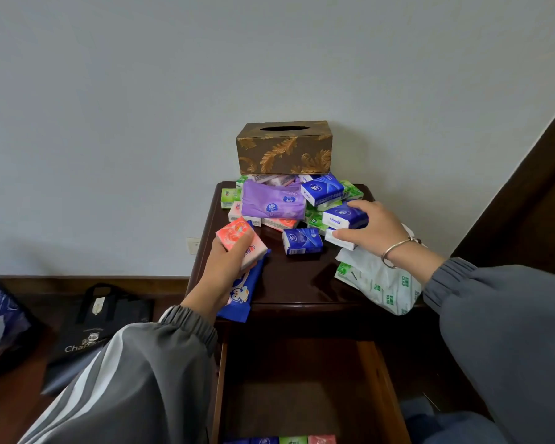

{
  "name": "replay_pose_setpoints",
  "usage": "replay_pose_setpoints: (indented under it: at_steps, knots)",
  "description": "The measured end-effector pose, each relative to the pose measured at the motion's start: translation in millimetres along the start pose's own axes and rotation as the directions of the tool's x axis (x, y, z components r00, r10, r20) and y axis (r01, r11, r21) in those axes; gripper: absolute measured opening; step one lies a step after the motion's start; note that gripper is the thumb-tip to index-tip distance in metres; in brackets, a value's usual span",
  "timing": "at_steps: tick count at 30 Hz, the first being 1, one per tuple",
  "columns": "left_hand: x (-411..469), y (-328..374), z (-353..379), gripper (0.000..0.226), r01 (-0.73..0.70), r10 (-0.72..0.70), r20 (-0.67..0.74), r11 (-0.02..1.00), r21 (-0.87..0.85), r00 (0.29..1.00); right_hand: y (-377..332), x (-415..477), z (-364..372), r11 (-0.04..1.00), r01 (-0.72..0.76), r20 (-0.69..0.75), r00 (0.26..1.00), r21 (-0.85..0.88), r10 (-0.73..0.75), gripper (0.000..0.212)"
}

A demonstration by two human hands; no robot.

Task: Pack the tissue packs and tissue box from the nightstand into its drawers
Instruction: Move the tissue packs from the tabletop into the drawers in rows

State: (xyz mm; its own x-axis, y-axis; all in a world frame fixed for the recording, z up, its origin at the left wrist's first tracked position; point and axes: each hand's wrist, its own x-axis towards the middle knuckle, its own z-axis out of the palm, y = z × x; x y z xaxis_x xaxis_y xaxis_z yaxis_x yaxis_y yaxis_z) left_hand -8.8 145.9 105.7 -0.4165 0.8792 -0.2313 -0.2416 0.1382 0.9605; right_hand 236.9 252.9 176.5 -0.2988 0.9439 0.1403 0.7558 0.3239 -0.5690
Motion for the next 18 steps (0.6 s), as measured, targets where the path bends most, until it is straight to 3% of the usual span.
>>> replay_pose_setpoints:
  at_steps: [3, 7, 11, 14, 18]
  knots:
    - [-9, 3, 8, 0.056, -0.049, 0.047, -0.06, 0.999, -0.022, 0.997, -4, -29, -7, 0.987, 0.04, -0.068, 0.997, 0.159, -0.029, 0.07]
    - [-32, 23, 24, 0.049, -0.195, 0.181, -0.095, 0.967, -0.167, 0.979, -4, -83, -12, 0.963, 0.105, -0.1, 0.992, 0.248, -0.082, 0.068]
    - [-87, 32, 23, 0.045, -0.278, 0.292, 0.074, 0.947, -0.159, 0.953, 11, -144, -10, 0.945, 0.145, 0.006, 0.988, 0.293, -0.154, 0.068]
    - [-135, 2, 0, 0.056, -0.158, 0.179, 0.198, 0.981, -0.115, 0.964, 33, -190, 7, 0.936, 0.153, 0.113, 0.974, 0.318, -0.198, 0.068]
    - [-177, -69, -28, 0.05, 0.072, -0.063, 0.115, 0.994, -0.081, 0.991, 68, -236, 51, 0.964, 0.057, 0.33, 0.933, 0.261, -0.145, 0.072]
